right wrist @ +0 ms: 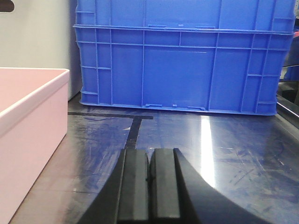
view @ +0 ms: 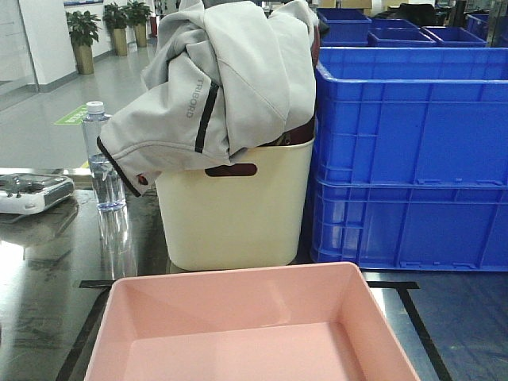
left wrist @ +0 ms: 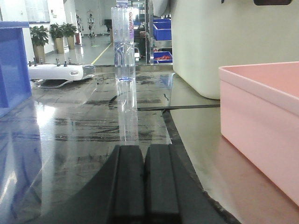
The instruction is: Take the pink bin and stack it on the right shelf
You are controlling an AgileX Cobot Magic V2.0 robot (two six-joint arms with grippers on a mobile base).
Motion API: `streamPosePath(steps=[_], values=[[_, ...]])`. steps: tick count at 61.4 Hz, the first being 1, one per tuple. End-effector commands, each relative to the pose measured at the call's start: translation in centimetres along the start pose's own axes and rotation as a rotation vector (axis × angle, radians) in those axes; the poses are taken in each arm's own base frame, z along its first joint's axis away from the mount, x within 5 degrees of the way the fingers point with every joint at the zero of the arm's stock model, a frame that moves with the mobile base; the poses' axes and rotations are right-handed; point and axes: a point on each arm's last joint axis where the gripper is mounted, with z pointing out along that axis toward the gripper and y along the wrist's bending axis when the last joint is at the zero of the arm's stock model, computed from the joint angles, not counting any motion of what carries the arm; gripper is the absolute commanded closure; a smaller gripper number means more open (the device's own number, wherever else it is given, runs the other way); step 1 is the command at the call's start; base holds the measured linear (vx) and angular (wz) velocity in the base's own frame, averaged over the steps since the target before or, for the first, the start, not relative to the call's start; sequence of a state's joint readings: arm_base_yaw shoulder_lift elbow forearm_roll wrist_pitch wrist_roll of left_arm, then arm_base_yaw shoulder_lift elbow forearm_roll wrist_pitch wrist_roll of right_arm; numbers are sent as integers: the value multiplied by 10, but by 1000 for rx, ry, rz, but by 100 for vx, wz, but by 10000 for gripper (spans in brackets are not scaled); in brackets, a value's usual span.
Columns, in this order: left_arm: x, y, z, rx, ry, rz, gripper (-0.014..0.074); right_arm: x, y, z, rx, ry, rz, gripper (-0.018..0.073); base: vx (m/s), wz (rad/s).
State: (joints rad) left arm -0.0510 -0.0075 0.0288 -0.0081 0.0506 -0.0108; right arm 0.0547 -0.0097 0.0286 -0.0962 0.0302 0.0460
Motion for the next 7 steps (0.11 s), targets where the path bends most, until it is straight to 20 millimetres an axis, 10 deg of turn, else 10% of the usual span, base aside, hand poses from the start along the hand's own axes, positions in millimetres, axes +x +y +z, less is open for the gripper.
streamPosePath(steps=[1,7], values=[[-4,0,-1,2,-92,-10,603,-8,0,-1,2,-99,-5,568,0,0],[-4,0,-1,2,-92,-10,603,-8,0,-1,2,-99,-5,568,0,0]])
